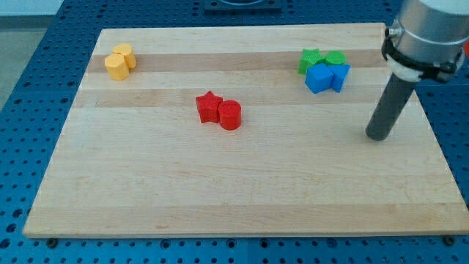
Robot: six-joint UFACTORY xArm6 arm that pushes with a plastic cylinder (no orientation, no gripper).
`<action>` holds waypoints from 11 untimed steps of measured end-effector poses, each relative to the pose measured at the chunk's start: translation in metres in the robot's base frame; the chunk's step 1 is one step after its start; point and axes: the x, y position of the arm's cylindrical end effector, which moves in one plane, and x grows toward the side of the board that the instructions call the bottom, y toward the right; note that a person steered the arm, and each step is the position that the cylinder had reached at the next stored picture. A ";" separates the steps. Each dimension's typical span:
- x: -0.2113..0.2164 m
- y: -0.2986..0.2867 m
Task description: Place the blue triangle diagonally to the top left of the blue cube
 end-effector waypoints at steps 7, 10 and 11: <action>-0.109 -0.088; -0.136 -0.155; -0.157 -0.242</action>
